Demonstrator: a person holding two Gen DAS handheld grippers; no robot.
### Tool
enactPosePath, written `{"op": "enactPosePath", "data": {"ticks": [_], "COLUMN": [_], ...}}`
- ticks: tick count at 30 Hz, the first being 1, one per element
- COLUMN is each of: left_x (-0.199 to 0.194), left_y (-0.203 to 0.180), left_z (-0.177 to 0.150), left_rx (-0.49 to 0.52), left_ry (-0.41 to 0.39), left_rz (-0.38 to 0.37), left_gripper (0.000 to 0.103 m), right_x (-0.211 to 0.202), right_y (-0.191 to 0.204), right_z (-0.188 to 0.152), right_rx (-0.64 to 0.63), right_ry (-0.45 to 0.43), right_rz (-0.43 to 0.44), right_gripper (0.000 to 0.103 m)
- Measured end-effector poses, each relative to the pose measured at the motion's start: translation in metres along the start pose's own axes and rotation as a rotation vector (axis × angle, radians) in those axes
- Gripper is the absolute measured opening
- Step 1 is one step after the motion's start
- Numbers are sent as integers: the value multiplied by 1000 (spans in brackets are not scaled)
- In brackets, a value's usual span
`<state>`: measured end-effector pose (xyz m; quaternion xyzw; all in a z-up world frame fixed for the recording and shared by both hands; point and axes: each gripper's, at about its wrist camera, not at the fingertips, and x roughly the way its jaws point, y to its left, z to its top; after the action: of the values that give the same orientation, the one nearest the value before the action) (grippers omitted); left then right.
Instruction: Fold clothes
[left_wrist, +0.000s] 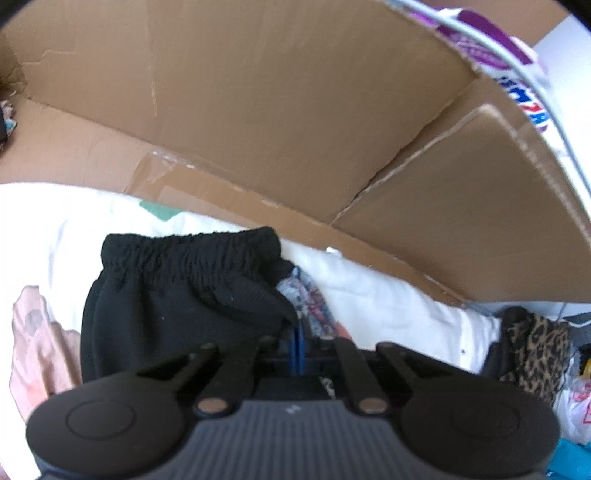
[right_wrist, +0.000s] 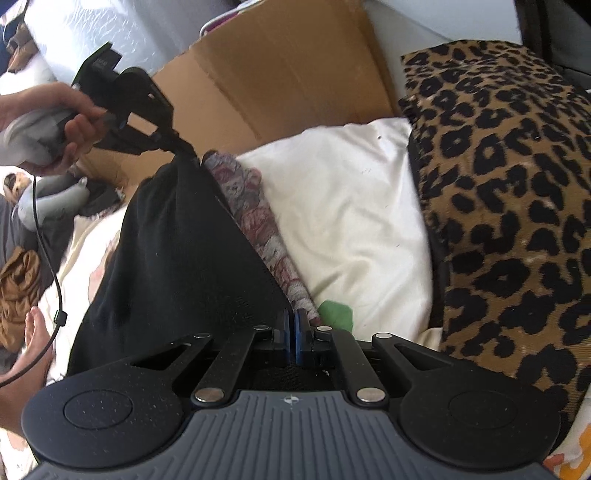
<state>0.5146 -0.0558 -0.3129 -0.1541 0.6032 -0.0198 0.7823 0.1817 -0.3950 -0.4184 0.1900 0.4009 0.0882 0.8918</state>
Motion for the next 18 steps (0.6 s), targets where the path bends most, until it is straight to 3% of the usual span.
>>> {"op": "enactPosePath", "data": {"ticks": [3,7,14,18], "left_x": [-1,-2,-10,5], "left_y": [-4,-6,-28,-39], "left_z": [1,5,19,17], "left_rx": [33,60,88,100], "left_ry": [7,20,-9,20], "left_rz": [39,98,68,102], "left_gripper": [2,23,25,30], "right_x": [-3,2,8,9], "right_y": [-1,-1,1,2], "right_z": [0,-3,-6,-8], "right_rx": [4,2,-1,-3], "right_ry": [-6,30,49,53], "right_rz": [1,0,3,2], "right_gripper": [0,0,0,0]}}
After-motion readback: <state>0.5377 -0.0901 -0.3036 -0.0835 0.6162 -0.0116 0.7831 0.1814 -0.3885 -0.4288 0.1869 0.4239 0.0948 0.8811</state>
